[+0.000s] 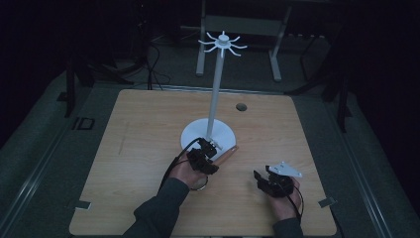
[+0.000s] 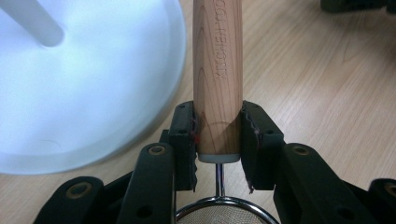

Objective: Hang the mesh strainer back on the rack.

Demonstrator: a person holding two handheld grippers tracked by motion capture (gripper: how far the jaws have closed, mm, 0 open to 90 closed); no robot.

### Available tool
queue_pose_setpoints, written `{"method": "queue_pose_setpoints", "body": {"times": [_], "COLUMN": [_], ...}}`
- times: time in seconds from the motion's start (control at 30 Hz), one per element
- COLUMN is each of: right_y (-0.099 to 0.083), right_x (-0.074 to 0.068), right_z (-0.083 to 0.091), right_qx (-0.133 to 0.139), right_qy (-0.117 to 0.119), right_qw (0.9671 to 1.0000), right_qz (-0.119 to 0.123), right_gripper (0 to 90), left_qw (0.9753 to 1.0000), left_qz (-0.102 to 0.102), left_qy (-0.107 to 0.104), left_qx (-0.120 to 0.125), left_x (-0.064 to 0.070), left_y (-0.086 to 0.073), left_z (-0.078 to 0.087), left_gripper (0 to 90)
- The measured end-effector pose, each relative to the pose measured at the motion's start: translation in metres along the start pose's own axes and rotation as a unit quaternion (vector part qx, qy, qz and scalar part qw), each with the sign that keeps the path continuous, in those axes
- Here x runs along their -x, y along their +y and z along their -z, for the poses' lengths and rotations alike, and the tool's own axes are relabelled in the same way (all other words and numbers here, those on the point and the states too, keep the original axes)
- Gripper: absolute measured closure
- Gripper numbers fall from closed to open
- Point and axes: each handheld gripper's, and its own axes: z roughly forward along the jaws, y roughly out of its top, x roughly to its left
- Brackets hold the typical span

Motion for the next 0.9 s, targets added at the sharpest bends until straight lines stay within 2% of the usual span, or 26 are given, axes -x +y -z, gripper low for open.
{"method": "queue_pose_setpoints", "body": {"times": [0.23,0.43,0.6,0.9], "right_y": [-0.001,-0.001,-0.001,-0.001], "right_x": [-0.002,-0.002,-0.002,-0.003], "right_z": [0.000,-0.001,-0.001,0.001], "right_qx": [0.000,0.001,0.003,0.011], "right_qy": [-0.001,-0.003,-0.005,-0.007], "right_qw": [1.0000,1.0000,1.0000,0.9999], "right_qz": [0.003,0.004,0.004,0.005], "right_gripper": [46.4,46.1,46.1,46.0], "left_qw": [0.9994,0.9985,0.9966,0.9927], "left_qz": [0.014,0.017,0.028,0.033], "left_qy": [0.007,0.012,0.015,0.021], "left_qx": [0.032,0.051,0.076,0.114], "left_x": [-0.003,-0.004,-0.004,-0.002], "left_y": [-0.001,-0.002,-0.002,-0.001], "left_z": [0.011,0.018,0.025,0.036], "left_gripper": [68.9,68.9,68.9,69.0]}}
